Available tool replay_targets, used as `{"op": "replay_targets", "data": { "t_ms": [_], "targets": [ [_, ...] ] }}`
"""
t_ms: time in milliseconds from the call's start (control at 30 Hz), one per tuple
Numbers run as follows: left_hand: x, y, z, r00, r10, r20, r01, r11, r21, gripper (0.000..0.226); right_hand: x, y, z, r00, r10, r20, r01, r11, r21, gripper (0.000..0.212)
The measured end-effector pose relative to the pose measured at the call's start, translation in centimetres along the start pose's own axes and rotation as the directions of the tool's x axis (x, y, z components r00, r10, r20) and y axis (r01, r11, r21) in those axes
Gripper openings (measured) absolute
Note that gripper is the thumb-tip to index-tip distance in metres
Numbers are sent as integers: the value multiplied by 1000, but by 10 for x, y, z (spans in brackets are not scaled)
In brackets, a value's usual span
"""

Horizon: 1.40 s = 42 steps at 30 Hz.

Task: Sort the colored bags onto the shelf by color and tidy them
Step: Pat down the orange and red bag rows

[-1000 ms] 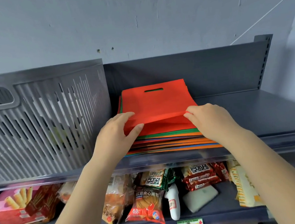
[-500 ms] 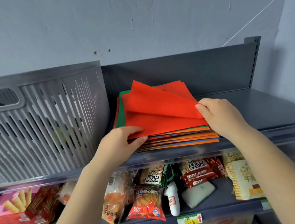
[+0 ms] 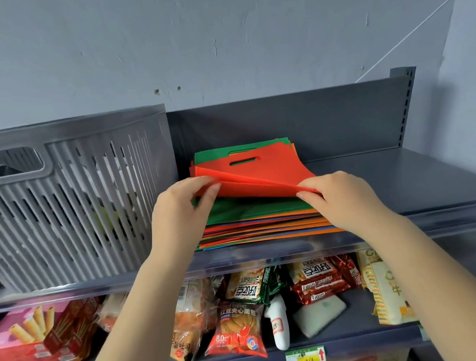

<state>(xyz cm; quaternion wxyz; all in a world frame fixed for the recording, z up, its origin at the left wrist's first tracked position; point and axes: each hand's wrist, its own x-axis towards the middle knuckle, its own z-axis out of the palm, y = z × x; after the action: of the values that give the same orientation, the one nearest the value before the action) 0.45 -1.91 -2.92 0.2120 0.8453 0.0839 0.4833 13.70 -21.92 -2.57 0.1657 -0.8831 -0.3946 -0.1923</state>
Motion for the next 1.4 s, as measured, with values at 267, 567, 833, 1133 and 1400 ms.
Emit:
{"op": "replay_targets", "data": {
  "t_ms": [267, 567, 833, 1133, 1400],
  "targets": [
    [-17, -11, -18, 883, -459, 95, 455, 789, -412, 33, -21, -3, 4, 992, 22, -121, -18, 999, 35, 30],
    [-21, -12, -37, 617, -502, 605, 786, 363, -501, 40, -69, -26, 12, 958, -7, -285, 5, 1000, -10, 35],
    [-52, -24, -34, 669, -357, 652, 734, 457, -502, 36, -133, -54, 8, 981, 161, -107, -130, 959, 251, 54],
    [-106, -38, -34, 735, -184, 652, 655, 443, -612, 34, -187, -59, 25, 615, 720, 321, -444, -20, 896, 35],
    [-152, -5, 10, 725, -43, 687, 632, 437, -640, 30, -265, -64, 0, 454, 889, 58, -388, 138, 911, 20]
  ]
}}
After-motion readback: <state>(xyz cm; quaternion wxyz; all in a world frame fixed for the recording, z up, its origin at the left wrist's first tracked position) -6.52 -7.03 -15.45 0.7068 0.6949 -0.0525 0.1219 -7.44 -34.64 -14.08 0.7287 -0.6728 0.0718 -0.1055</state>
